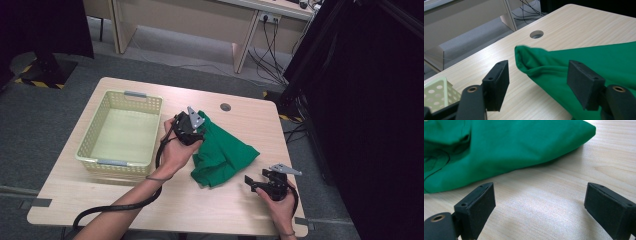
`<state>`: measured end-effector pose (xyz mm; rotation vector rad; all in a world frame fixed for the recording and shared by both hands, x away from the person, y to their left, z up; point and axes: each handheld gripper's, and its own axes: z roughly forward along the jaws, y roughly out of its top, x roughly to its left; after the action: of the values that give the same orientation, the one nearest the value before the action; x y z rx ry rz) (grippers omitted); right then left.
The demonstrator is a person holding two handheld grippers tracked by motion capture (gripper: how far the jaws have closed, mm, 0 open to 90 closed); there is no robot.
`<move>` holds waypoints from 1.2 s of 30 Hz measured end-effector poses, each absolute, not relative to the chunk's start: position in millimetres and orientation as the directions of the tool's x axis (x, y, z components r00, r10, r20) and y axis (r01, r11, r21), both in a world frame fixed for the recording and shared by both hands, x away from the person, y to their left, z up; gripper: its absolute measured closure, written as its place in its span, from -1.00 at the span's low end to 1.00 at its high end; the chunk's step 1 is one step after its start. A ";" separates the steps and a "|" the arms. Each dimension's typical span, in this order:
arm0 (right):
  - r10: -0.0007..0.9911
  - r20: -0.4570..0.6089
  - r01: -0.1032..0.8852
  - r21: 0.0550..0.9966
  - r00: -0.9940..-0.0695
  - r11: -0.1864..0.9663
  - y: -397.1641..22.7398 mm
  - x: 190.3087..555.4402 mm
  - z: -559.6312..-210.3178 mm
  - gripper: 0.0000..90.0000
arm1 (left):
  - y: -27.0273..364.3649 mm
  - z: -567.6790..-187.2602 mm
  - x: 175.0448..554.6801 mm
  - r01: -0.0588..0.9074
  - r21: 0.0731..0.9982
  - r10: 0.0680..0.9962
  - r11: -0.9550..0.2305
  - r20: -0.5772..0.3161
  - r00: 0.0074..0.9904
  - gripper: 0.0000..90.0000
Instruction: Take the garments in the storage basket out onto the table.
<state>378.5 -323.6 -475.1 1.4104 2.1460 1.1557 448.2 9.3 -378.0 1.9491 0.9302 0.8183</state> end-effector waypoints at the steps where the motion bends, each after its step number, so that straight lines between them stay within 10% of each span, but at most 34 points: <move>1: 0.875 0.156 0.612 0.769 -0.459 0.184 -323.6 378.5 -475.1 -0.77 | 9.4 -377.6 446.5 0.302 0.866 0.829 -0.398 0.199 0.522 -0.28; 36: 0.873 0.169 0.614 0.770 -0.457 0.173 -324.7 378.9 -475.1 -0.77 | 48.2 -466.6 334.0 0.292 0.896 0.710 -0.334 0.036 0.703 -0.78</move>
<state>378.9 -324.7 -475.1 1.4193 2.1430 1.1699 334.0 48.2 -466.6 1.9203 0.7762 0.5294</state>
